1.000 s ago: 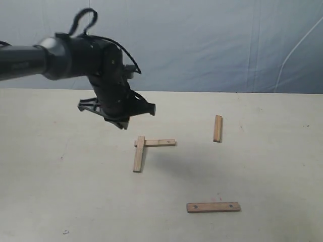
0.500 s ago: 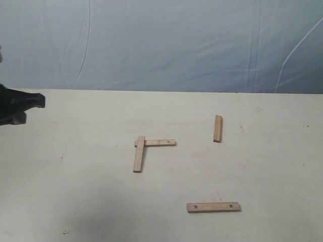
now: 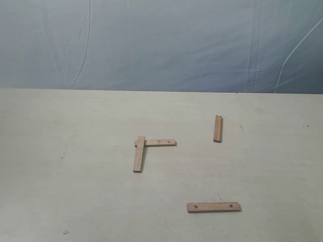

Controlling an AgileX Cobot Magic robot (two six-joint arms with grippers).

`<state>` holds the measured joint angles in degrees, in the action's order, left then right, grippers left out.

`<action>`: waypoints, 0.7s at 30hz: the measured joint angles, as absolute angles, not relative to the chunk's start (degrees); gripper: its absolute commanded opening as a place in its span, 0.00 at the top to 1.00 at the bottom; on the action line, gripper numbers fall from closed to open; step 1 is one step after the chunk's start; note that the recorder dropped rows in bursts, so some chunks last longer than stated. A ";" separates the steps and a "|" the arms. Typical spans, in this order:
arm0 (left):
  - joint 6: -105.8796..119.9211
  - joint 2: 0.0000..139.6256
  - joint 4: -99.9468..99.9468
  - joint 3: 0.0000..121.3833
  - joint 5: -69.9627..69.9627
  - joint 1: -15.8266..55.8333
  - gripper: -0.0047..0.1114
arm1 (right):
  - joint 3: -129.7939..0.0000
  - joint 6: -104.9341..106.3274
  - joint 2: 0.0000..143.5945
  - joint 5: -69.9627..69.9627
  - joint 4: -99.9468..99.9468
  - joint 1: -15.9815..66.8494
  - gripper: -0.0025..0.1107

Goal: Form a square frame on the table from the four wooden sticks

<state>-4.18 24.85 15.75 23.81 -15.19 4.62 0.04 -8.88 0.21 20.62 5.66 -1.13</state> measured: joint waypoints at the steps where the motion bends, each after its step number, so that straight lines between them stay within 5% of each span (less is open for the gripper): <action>1: -4.18 21.34 16.37 22.61 -14.81 4.62 0.96 | 0.04 -8.88 0.21 20.15 5.66 -1.13 0.99; 9: -4.05 2.12 18.74 12.94 -14.28 4.62 0.96 | 0.04 -8.88 0.21 11.90 5.66 -1.13 0.99; 21: -0.40 0.37 18.51 0.88 -4.58 4.62 0.96 | 0.04 -13.38 0.19 -11.00 -6.71 -1.13 0.99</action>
<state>-0.40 0.37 18.51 0.88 -4.58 4.62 0.04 -13.38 0.19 -11.00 -6.71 -1.13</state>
